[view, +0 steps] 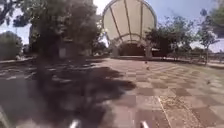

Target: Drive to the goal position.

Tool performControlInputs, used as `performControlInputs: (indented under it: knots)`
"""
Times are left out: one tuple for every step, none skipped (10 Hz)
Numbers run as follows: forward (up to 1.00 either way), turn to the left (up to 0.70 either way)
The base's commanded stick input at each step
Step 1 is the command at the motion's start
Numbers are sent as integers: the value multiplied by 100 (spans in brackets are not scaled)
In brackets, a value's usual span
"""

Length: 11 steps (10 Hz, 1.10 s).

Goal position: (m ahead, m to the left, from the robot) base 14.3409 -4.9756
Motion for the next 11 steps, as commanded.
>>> performControlInputs:
  knots:
    - [100, 0]
    - [100, 0]
    - [100, 0]
    - [100, 0]
    - [100, 0]
    - [100, 0]
    - [100, 0]
    - [100, 0]
    - [100, 0]
    - [100, 0]
    - [100, 0]
